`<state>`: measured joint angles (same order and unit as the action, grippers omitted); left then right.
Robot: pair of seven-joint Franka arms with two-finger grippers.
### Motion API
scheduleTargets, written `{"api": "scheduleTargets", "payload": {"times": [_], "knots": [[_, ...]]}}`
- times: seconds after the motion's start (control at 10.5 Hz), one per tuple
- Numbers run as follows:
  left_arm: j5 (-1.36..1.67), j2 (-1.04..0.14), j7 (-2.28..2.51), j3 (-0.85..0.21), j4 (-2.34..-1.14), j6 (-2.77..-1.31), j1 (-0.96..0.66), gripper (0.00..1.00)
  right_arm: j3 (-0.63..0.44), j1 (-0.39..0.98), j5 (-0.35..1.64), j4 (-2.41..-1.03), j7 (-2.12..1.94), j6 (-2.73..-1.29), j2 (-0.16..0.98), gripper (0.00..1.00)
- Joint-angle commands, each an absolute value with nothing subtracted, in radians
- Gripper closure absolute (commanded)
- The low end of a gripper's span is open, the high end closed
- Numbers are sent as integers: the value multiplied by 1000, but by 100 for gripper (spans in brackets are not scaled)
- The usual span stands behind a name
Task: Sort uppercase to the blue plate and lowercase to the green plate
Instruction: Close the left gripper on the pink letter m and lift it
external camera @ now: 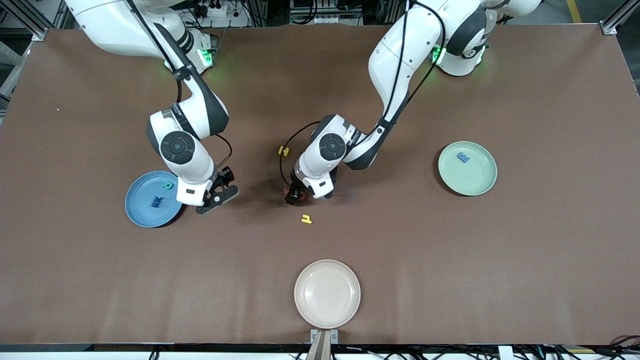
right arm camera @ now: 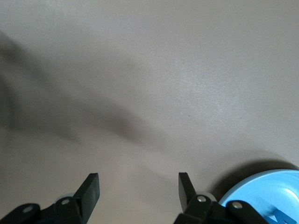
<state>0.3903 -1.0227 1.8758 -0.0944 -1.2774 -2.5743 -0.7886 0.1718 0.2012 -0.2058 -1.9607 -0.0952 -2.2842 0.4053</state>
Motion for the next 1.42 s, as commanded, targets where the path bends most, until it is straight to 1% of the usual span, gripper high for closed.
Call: {"api": "scheduleTargets", "payload": {"times": [0.0,1.33], "knots": [[414,-1040,1852,-91,-1264,-2556,-795,0,178,193,-225,-1980,-78,-2296,391,23],[407,-1049,1822,-86,-1253,-2554,-795,0,178,193,-232,-1983,-78,-2296,390,23]]}}
